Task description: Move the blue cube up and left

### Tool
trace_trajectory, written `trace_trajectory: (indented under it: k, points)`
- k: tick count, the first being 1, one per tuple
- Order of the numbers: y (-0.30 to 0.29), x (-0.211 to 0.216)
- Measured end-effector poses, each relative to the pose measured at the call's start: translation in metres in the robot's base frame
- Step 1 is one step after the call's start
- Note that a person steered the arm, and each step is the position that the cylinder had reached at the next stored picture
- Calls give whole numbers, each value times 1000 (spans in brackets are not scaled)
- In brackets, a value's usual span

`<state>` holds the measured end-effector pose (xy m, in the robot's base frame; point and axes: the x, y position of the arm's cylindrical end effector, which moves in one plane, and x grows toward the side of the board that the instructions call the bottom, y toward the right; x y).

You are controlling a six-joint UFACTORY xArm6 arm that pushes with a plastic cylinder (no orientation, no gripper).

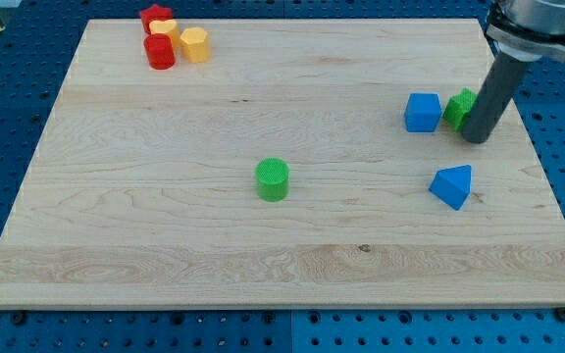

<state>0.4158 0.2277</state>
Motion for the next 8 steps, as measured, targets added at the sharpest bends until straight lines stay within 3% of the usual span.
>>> trace_trajectory:
  k: [2, 3, 6, 8]
  points:
    - [0, -31]
    - [0, -26]
    - [-64, -13]
    - [-97, -39]
